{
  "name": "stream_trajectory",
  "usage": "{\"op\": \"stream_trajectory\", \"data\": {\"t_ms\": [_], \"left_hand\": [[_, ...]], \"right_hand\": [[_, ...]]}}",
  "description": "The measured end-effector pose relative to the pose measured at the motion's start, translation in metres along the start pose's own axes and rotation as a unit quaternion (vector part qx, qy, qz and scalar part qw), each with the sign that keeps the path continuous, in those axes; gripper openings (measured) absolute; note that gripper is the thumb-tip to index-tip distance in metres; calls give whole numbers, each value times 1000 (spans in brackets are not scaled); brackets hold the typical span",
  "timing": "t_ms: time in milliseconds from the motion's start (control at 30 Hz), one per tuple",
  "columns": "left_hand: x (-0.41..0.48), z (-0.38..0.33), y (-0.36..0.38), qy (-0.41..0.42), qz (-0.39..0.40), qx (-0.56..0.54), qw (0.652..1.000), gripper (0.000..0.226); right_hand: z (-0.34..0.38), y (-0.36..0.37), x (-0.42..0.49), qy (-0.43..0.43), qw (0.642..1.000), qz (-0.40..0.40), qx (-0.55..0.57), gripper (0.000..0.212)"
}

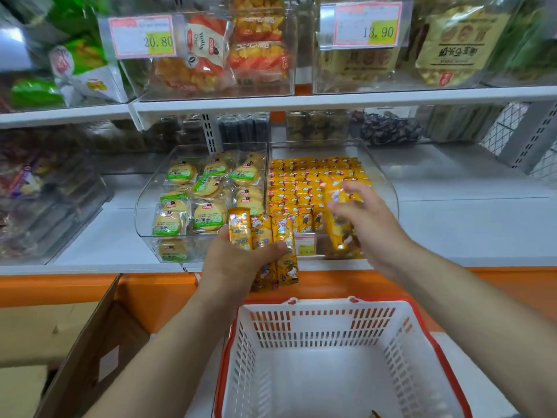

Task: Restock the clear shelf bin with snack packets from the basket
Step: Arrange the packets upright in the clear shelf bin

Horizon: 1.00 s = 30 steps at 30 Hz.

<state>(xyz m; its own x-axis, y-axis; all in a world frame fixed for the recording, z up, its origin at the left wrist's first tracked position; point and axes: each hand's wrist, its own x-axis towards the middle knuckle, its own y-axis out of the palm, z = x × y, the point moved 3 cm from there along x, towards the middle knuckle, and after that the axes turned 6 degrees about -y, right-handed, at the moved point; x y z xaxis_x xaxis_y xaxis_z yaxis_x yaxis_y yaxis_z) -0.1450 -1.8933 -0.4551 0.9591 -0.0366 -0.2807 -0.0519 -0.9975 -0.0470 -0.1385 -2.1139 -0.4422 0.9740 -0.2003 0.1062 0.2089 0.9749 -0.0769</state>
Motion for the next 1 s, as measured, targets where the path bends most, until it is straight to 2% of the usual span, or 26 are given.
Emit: {"op": "stream_trajectory", "data": {"t_ms": [100,267,400,533,733,800,867,1000], "left_hand": [[5,-6,-7,14,-12,-8,1000,36],[13,-12,-11,18,-26,-10,999,40],[17,-11,-9,23,-20,-2,1000,35],[19,-8,-9,22,-14,5,1000,32],[23,-2,-9,9,-27,5,1000,33],[24,0,-9,5,-33,4,999,35],[24,2,-10,2,-38,1,999,35],[23,4,-8,-3,-41,-10,999,36]], "right_hand": [[19,-4,30,-90,992,6,-83,33],[6,-3,58,-159,961,19,-228,38],[-17,-3,66,-173,928,104,-313,36],[-24,-7,73,-185,862,147,-448,34],[-24,0,76,-183,780,209,-560,31],[-22,1,74,-185,770,222,-569,25],[-21,-1,73,-175,775,228,-563,25],[-21,-7,66,-146,761,242,-585,38]]}}
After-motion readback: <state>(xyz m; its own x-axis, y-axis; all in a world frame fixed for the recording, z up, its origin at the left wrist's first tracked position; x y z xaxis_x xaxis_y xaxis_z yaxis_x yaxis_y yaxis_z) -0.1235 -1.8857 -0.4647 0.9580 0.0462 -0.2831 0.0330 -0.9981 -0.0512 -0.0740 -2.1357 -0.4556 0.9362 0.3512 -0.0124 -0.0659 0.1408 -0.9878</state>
